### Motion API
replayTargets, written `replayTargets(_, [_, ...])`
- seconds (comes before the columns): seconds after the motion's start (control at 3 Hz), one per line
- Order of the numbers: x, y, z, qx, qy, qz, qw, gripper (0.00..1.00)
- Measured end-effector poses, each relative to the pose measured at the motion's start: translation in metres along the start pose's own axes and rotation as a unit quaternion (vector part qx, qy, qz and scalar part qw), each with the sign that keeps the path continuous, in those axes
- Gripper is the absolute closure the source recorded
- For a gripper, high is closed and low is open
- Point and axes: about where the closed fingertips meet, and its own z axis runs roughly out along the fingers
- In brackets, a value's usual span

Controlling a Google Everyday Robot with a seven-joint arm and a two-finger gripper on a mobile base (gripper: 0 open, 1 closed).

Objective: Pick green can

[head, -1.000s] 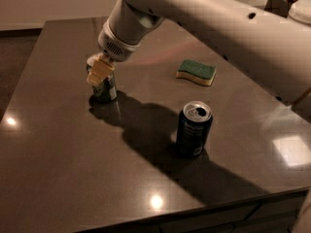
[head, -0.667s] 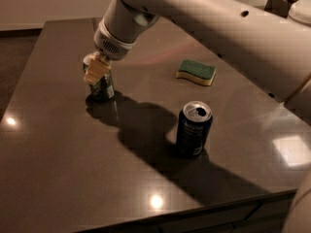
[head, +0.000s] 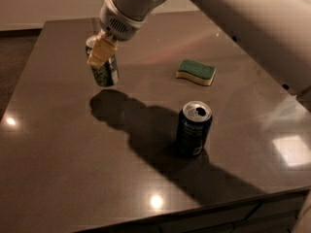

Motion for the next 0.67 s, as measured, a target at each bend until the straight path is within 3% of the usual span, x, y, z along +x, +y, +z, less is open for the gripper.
replayTargets(0.33, [-0.0025, -0.0092, -0.0520, 0.003, -0.008, -0.023, 0.9997, 1.00])
replayTargets(0.67, [-0.0026, -0.0092, -0.0520, 0.003, -0.008, -0.023, 0.9997, 1.00])
